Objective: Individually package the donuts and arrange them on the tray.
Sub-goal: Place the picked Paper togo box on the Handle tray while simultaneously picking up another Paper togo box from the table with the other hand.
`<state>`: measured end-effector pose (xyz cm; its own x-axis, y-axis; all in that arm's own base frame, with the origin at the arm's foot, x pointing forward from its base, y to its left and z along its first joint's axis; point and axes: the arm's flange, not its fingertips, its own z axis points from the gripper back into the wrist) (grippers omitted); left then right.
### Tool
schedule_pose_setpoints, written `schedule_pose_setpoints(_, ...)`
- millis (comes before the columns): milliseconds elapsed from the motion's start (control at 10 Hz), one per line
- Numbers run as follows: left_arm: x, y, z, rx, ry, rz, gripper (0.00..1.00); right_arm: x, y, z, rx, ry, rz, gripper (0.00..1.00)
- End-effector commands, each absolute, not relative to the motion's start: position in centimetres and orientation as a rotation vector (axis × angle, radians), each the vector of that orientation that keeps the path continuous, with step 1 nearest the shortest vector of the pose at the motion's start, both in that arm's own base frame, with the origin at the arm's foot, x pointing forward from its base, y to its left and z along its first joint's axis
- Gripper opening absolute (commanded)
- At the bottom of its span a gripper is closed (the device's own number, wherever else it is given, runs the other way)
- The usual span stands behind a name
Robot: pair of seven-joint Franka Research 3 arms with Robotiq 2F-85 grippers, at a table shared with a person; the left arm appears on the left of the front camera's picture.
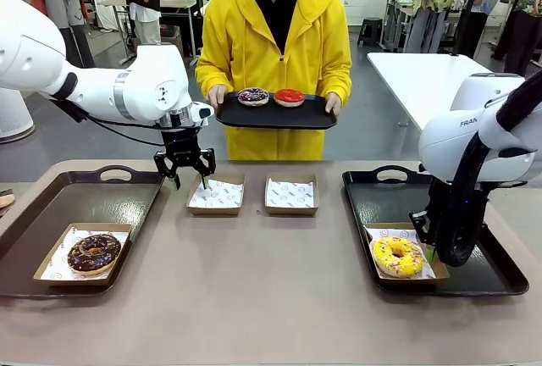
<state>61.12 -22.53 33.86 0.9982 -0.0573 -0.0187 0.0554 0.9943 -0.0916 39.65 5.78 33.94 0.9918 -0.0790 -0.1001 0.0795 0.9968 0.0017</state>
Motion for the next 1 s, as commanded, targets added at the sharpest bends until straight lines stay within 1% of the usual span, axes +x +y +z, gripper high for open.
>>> schedule_pose_setpoints(0, 60.67, -22.0, 34.35, -0.122, 0.027, -0.066, 0.0, 39.26, 5.65, 34.29, 0.036, 0.106, -0.069, 1.0)
schedule_pose_setpoints(200, 60.76, -21.95, 34.11, -0.121, 0.036, -0.065, 0.0, 39.29, 5.66, 34.28, 0.04, 0.109, -0.069, 1.0)
schedule_pose_setpoints(300, 60.81, -21.93, 34.08, -0.122, 0.038, -0.065, 0.06, 39.26, 5.61, 34.25, 0.04, 0.112, -0.07, 0.97)
schedule_pose_setpoints(400, 60.82, -21.95, 34.09, -0.124, 0.04, -0.065, 0.0, 39.22, 5.61, 34.27, 0.041, 0.111, -0.07, 1.0)
schedule_pose_setpoints(900, 60.91, -21.98, 34.02, -0.13, 0.055, -0.065, 0.0, 39.11, 5.38, 34.19, 0.052, 0.109, -0.076, 1.0)
